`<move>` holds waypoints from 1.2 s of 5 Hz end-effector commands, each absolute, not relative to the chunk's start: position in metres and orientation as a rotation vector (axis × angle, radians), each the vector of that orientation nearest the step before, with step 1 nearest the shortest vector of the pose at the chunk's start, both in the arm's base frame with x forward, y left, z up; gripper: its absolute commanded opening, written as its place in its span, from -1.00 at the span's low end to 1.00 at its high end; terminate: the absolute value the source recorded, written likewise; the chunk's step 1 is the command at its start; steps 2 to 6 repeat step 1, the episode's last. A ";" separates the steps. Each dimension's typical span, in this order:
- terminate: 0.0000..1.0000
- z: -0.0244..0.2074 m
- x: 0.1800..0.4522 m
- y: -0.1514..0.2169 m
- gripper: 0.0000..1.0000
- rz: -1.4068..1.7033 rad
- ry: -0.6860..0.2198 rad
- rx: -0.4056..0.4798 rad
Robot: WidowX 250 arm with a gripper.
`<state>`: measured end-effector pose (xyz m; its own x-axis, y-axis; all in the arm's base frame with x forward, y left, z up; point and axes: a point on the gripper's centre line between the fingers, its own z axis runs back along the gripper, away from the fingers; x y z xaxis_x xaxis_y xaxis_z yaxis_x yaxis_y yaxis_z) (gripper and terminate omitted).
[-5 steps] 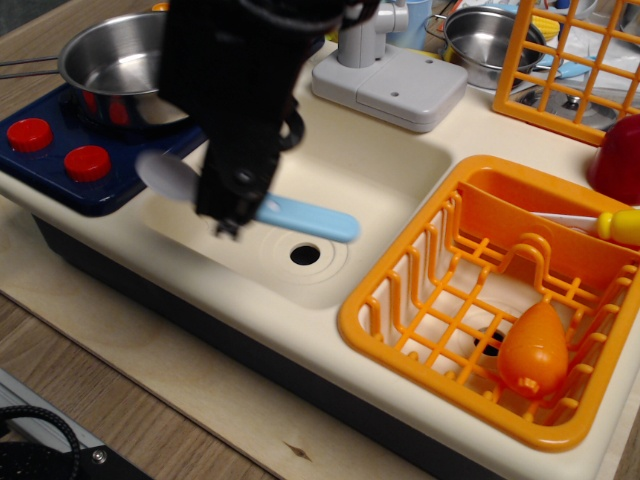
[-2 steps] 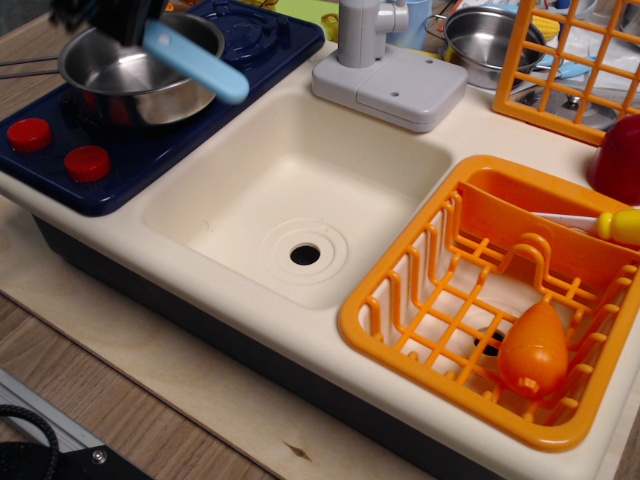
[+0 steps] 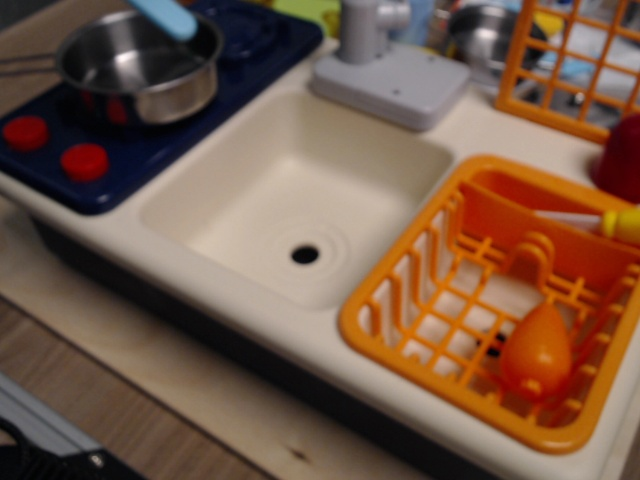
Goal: Put spoon into pan
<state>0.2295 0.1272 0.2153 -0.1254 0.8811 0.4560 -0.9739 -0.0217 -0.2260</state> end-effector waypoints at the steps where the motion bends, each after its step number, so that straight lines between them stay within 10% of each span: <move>1: 1.00 0.210 0.238 0.144 -1.00 1.572 -0.641 0.172; 6: 1.00 0.210 0.238 0.144 -1.00 1.572 -0.641 0.172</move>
